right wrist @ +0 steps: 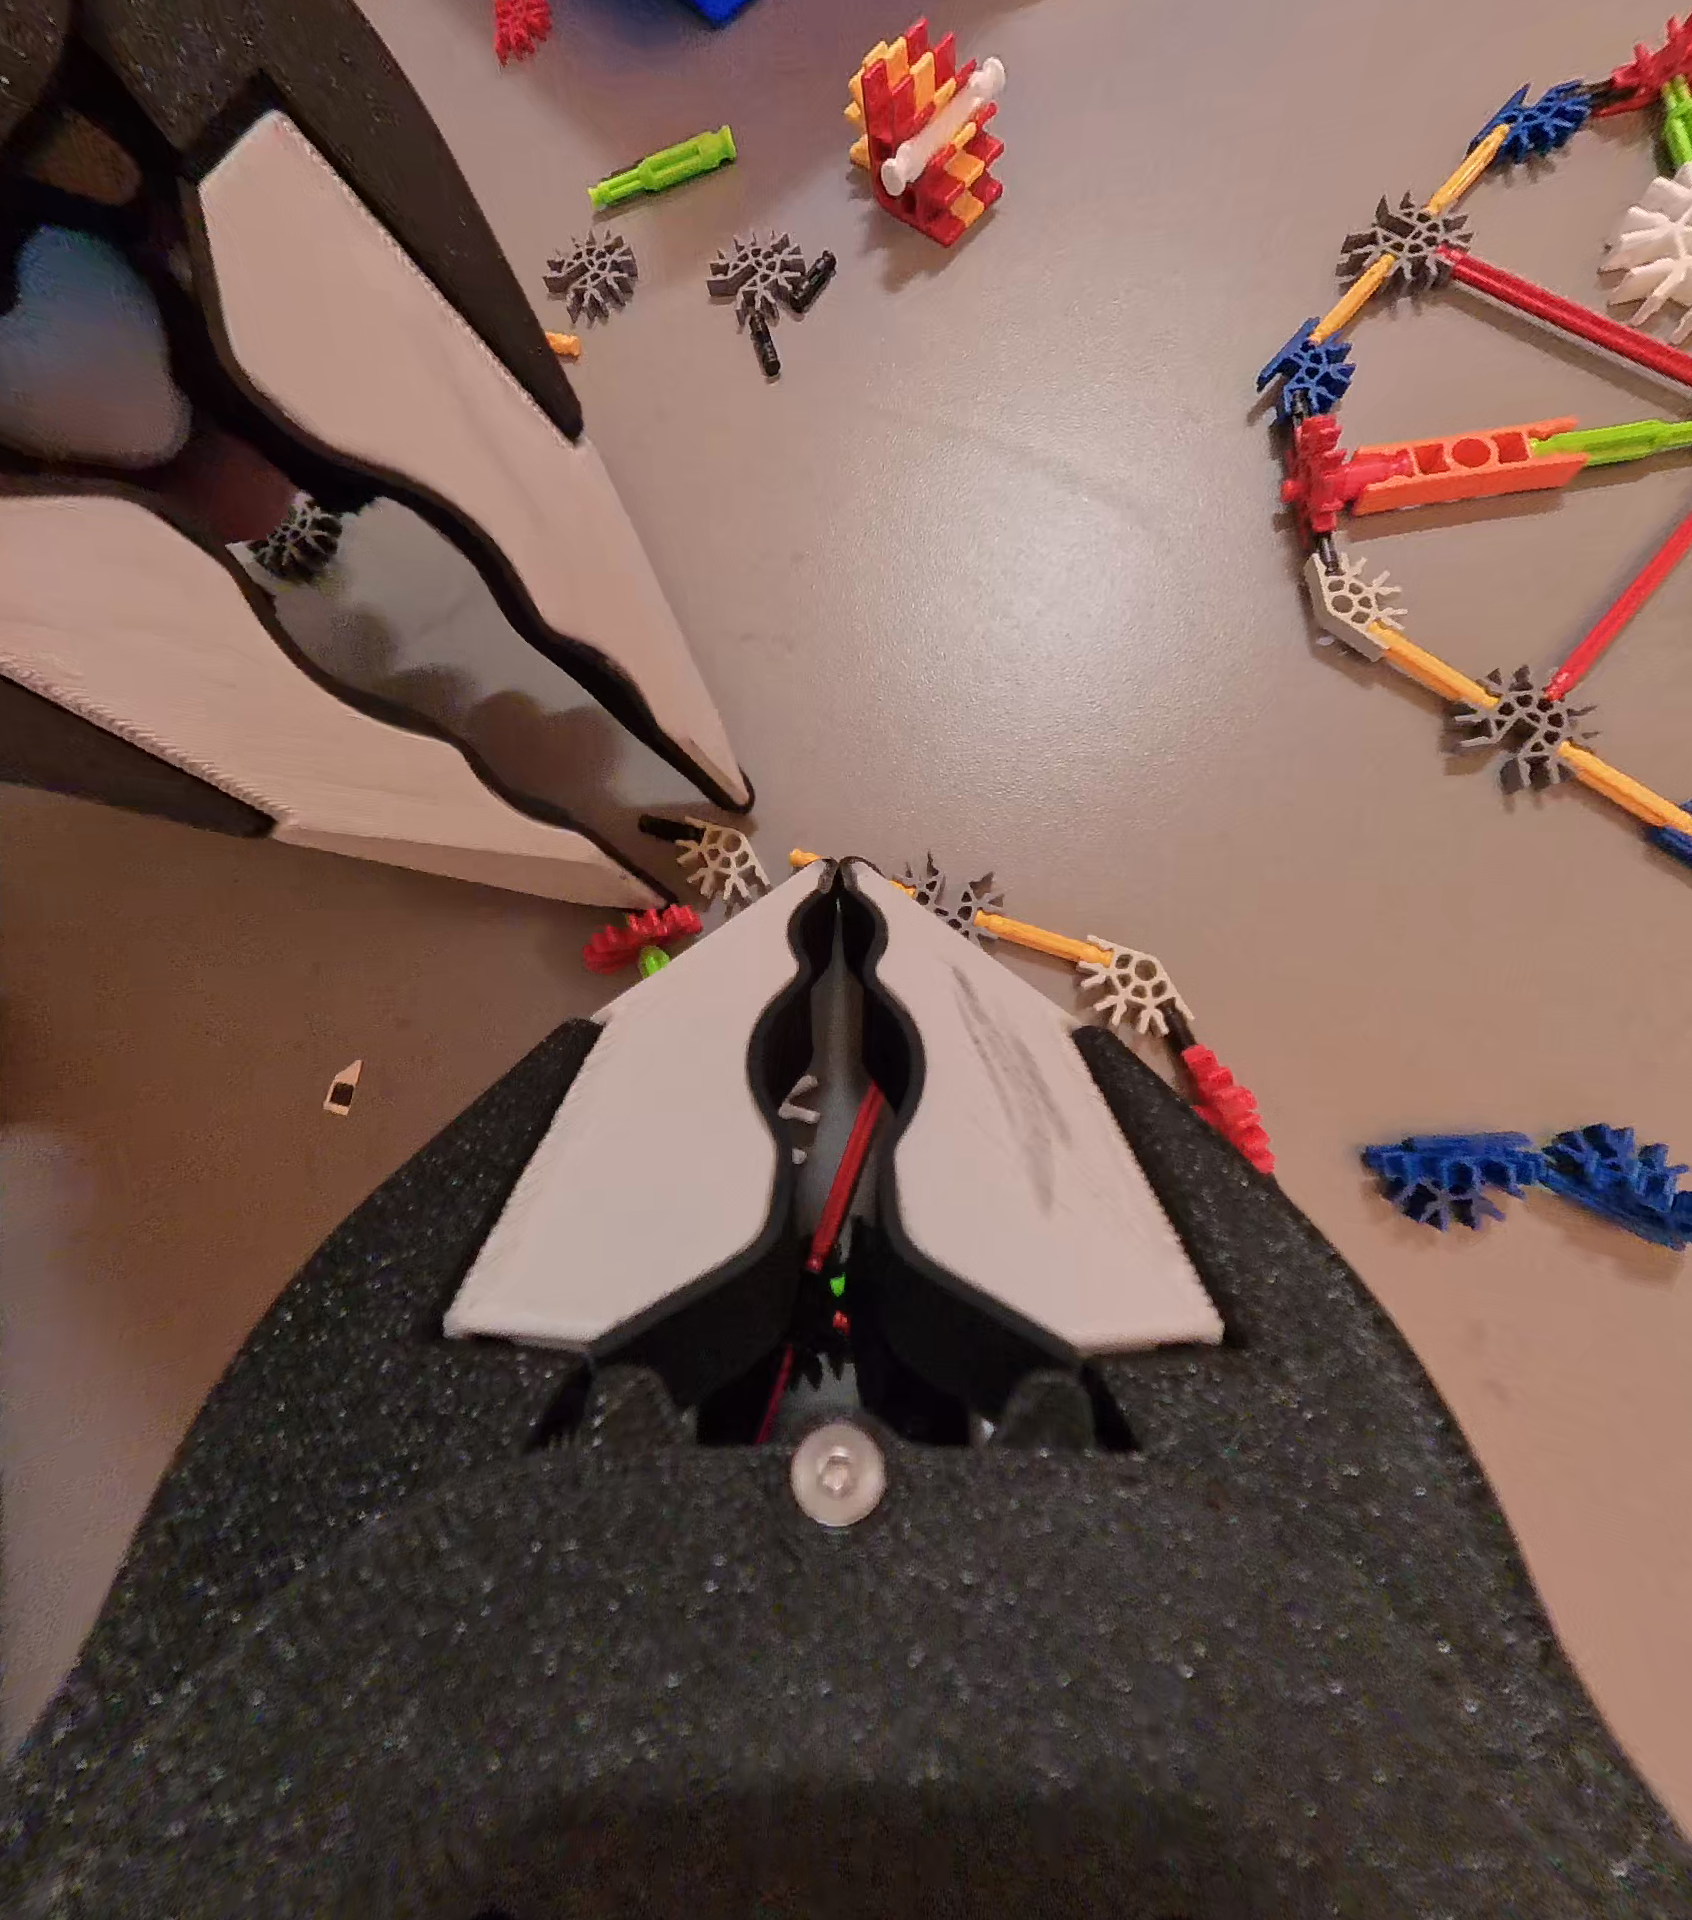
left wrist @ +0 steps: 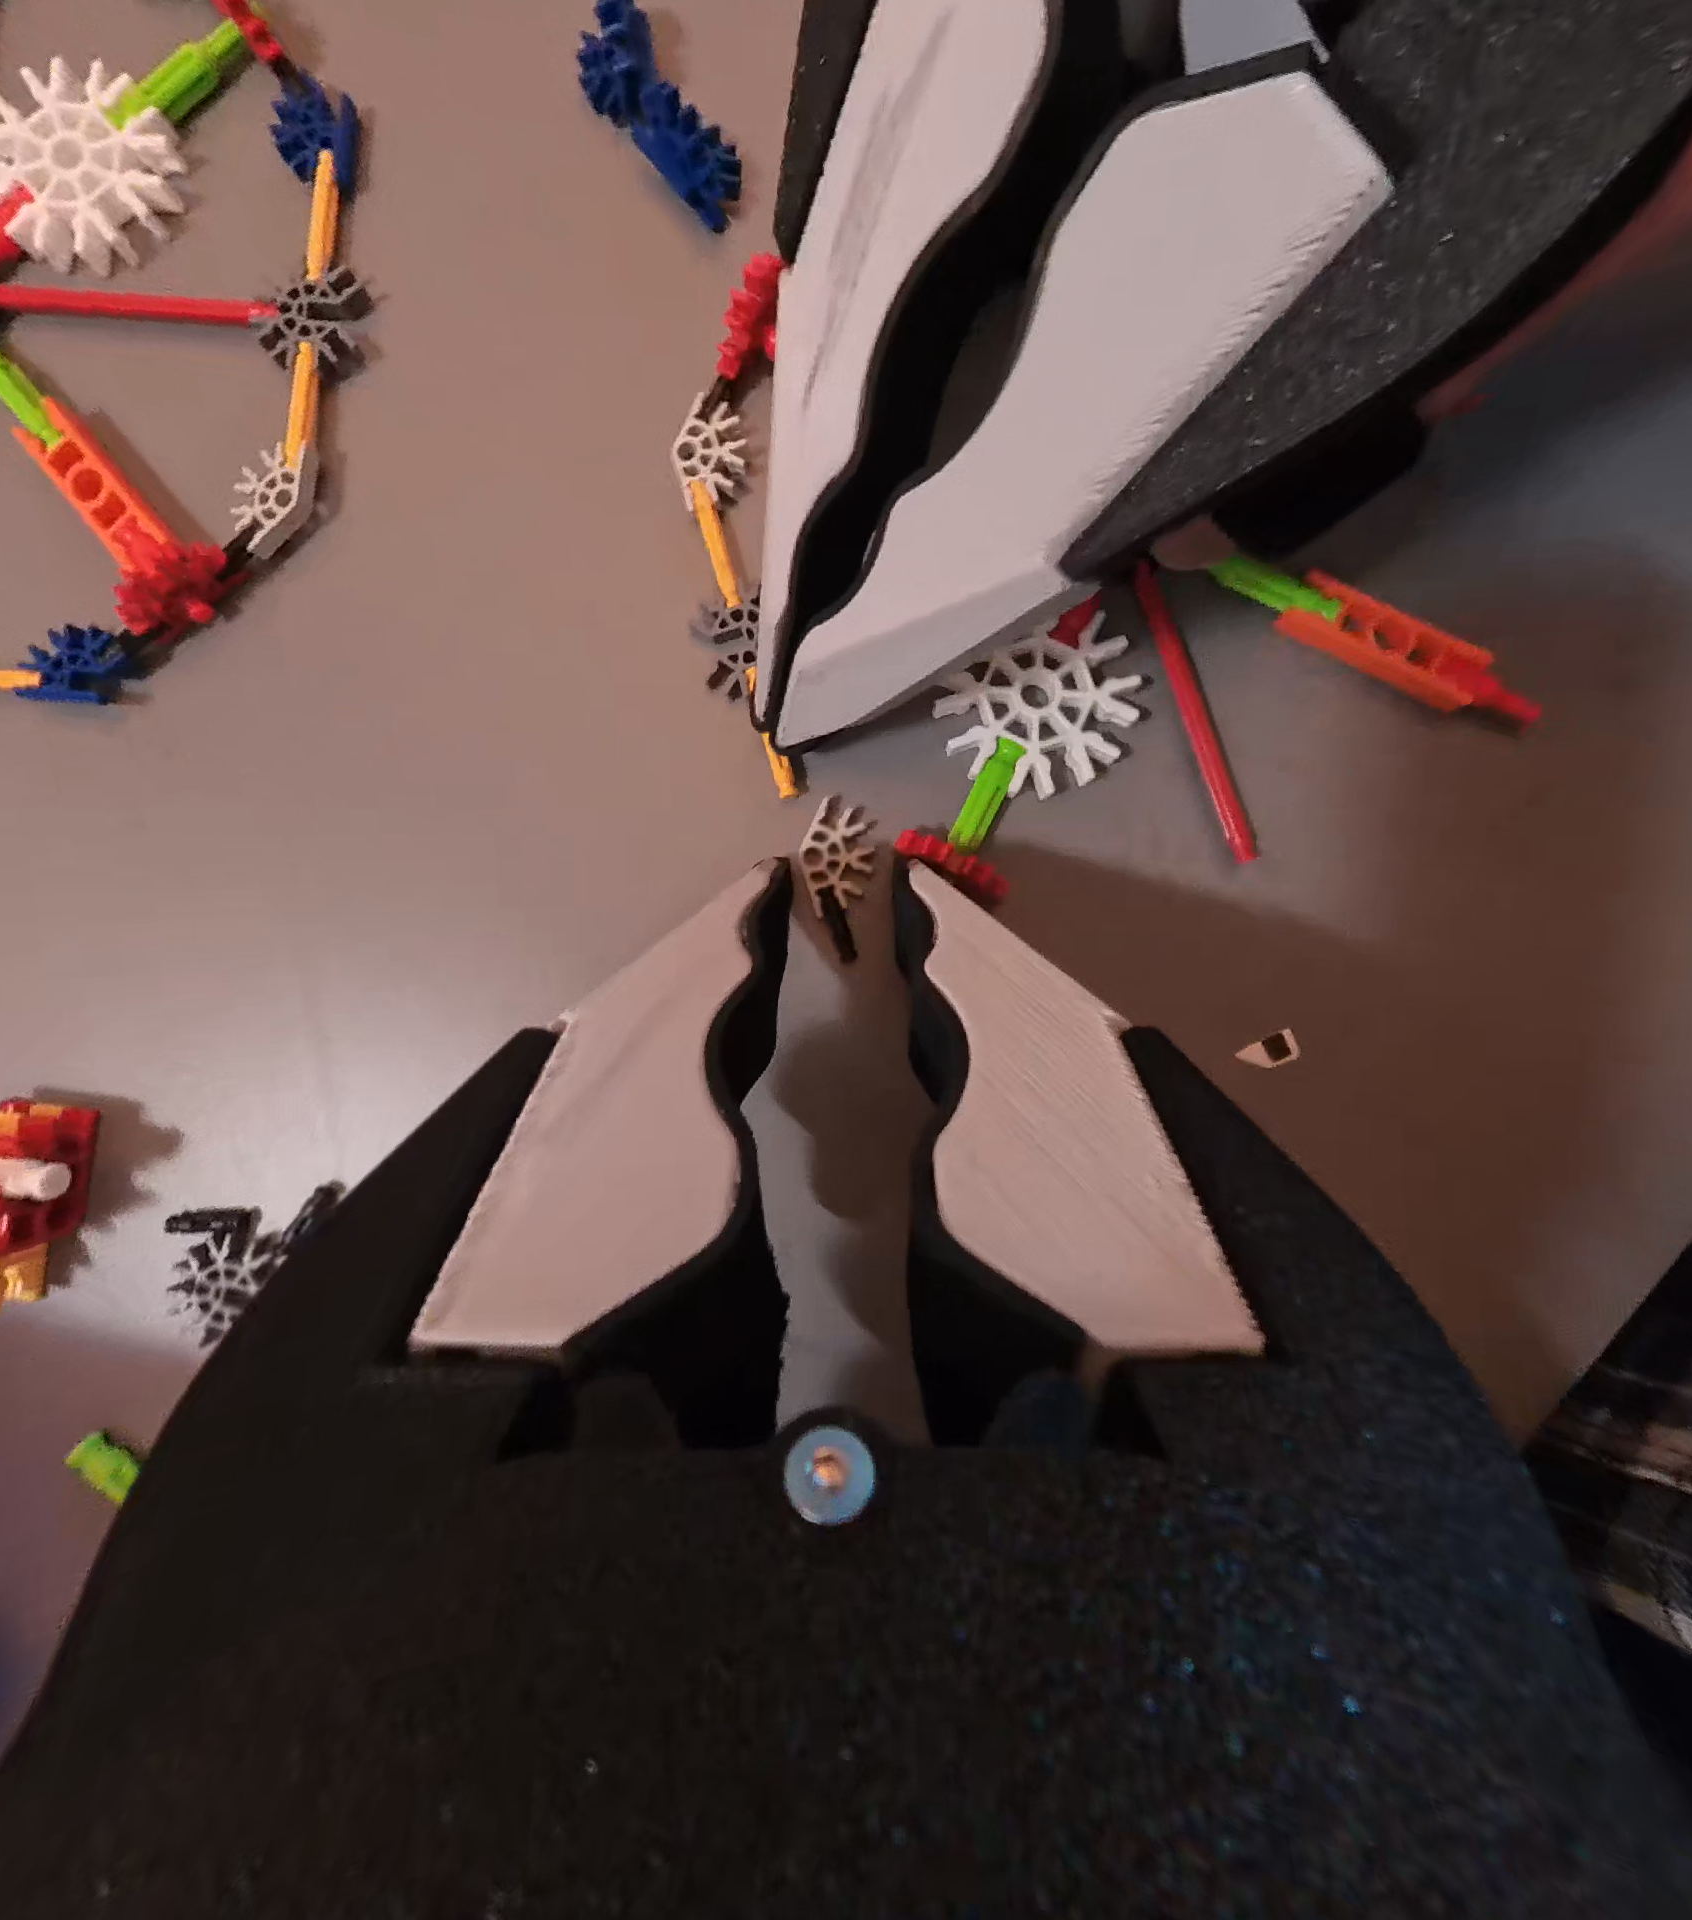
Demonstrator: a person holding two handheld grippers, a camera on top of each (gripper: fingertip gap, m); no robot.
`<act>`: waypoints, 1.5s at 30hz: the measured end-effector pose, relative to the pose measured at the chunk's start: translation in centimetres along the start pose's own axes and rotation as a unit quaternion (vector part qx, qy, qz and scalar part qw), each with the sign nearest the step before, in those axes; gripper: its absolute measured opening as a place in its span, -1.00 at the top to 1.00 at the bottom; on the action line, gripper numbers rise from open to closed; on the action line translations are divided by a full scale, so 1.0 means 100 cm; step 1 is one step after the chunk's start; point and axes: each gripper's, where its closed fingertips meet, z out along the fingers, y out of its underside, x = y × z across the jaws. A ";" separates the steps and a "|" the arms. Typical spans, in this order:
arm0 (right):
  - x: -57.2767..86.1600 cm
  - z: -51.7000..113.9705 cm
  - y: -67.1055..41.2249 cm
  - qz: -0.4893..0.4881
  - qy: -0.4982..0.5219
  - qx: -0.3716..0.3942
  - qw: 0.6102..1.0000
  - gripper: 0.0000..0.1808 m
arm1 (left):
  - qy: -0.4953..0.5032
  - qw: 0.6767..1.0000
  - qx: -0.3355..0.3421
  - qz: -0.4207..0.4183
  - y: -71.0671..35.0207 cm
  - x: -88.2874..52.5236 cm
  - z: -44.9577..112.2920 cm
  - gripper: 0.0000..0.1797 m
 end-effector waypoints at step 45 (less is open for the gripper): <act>0.002 -0.008 -0.002 0.018 -0.002 0.021 1.000 1.00 | -0.060 0.989 0.011 -0.132 -0.013 -0.005 0.007 0.88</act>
